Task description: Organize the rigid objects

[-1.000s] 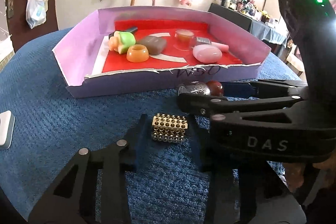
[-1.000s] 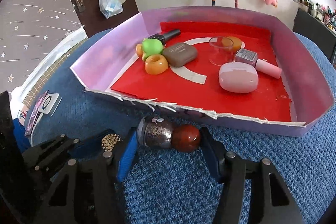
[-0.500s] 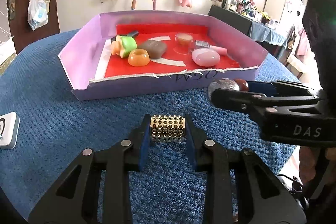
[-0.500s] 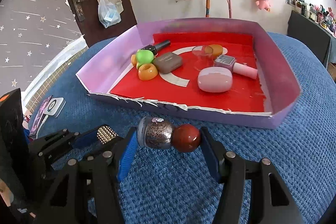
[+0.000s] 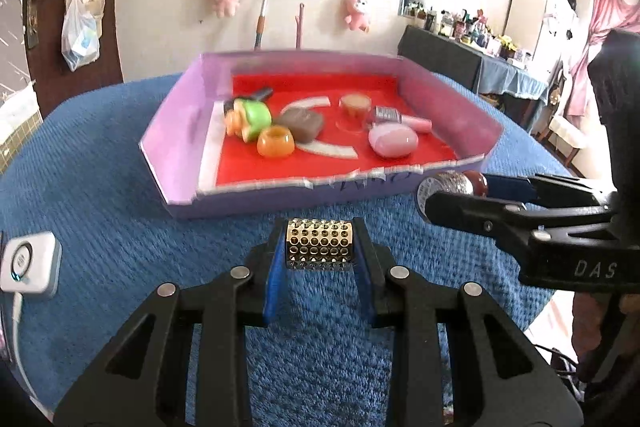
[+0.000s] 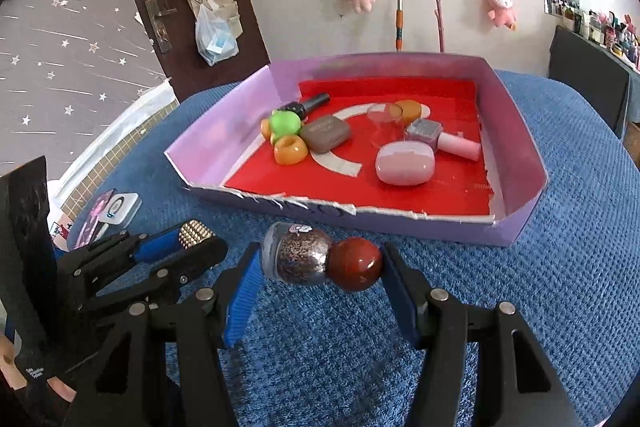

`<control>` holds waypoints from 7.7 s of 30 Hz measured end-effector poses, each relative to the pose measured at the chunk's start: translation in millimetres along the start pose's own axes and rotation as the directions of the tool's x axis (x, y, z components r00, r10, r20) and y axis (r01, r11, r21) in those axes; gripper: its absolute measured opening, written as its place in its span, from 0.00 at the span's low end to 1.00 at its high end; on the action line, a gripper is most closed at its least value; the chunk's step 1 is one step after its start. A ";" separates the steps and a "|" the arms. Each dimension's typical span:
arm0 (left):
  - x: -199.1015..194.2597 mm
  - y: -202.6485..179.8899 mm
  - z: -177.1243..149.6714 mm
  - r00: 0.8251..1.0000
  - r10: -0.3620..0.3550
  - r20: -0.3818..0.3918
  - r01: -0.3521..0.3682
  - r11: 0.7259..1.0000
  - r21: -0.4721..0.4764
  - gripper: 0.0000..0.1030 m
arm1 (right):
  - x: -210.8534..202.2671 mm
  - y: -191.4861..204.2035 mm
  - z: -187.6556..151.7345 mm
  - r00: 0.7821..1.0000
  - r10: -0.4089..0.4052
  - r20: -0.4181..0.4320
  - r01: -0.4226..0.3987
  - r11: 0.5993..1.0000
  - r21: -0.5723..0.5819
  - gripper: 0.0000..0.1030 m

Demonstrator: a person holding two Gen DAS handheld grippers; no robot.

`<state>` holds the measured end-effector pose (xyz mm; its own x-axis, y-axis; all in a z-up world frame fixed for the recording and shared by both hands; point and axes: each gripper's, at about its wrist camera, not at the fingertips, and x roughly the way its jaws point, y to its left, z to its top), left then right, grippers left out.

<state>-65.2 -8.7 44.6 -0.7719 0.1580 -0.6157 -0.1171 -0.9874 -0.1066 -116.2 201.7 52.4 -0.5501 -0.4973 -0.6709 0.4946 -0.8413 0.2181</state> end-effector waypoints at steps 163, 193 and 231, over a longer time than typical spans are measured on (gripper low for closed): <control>63.9 39.0 28.4 0.993 0.091 -0.072 -0.099 0.988 -0.121 1.00 | 31.2 -35.5 14.4 0.951 -0.257 0.172 0.252 0.966 0.049 1.00; 18.4 11.1 -2.3 0.991 0.123 -0.055 -0.124 0.992 -0.010 1.00 | -4.1 -36.4 -30.9 0.967 -0.243 0.080 0.239 0.969 0.060 1.00; 37.6 6.6 -28.3 0.977 0.133 -0.166 -0.135 0.991 0.002 1.00 | 19.7 -39.1 -50.8 0.950 -0.312 0.007 0.312 0.950 0.024 1.00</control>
<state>-77.3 -9.0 -1.4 -0.6658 0.0244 -0.7458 -0.0131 -0.9997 -0.0210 -112.2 235.5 -5.4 -0.6819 -0.2110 -0.7004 0.2815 -0.9594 0.0149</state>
